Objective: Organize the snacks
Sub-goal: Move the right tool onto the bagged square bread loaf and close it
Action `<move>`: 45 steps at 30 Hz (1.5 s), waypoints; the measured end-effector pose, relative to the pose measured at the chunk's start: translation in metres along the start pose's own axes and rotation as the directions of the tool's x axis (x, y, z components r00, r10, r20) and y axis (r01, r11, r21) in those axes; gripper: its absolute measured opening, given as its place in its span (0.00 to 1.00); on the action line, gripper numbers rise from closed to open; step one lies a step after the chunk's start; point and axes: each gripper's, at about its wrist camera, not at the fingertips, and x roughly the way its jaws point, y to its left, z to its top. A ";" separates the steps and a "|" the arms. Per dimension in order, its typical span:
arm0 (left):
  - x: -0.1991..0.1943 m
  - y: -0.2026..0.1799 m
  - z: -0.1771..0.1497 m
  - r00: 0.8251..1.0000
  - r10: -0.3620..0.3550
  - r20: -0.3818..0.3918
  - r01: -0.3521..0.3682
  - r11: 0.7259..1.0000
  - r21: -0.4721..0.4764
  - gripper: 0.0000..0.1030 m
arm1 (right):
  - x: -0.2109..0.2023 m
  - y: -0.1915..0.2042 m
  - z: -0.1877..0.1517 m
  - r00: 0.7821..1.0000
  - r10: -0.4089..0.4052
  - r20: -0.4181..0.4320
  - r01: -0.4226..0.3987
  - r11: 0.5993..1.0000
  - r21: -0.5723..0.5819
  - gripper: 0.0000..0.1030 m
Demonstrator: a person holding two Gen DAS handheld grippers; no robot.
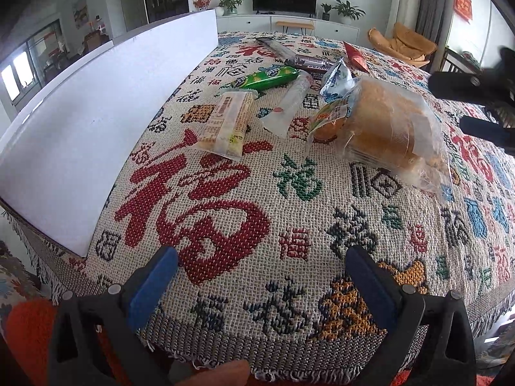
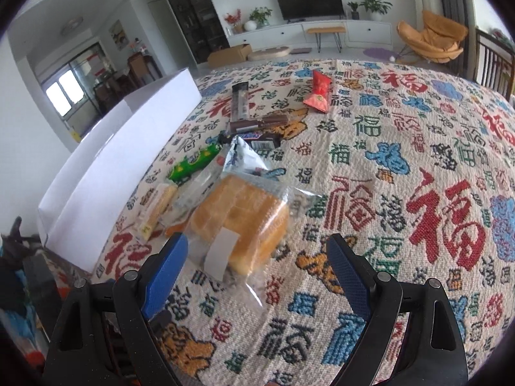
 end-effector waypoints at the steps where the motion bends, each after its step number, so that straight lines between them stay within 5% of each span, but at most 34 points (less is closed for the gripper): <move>1: 0.000 0.000 0.000 1.000 0.000 0.001 0.000 1.000 0.000 1.00 | 0.007 0.002 0.005 1.000 -0.009 -0.009 0.009 1.000 0.020 0.88; 9: -0.003 0.000 -0.007 1.000 0.003 0.016 -0.003 1.000 0.005 1.00 | 0.073 0.030 0.018 0.986 -0.114 -0.125 0.113 0.993 -0.014 0.90; 14: -0.006 0.001 -0.009 1.000 0.000 0.016 -0.001 1.000 0.010 1.00 | 0.069 0.034 0.015 0.981 -0.162 -0.102 0.151 0.983 -0.107 0.89; 22: -0.002 0.000 -0.003 1.000 -0.002 0.008 0.002 1.000 0.011 1.00 | 0.043 -0.002 0.010 0.969 -0.206 -0.136 0.193 0.976 -0.104 0.89; 30: 0.000 0.000 -0.002 1.000 -0.003 0.020 0.003 1.000 0.013 1.00 | 0.078 0.013 0.000 0.942 -0.282 -0.183 0.222 0.931 -0.289 0.90; 45: -0.002 0.000 -0.004 0.999 -0.007 0.033 0.007 1.000 0.016 1.00 | 0.077 -0.003 -0.009 0.985 -0.156 -0.069 0.130 0.948 -0.289 0.93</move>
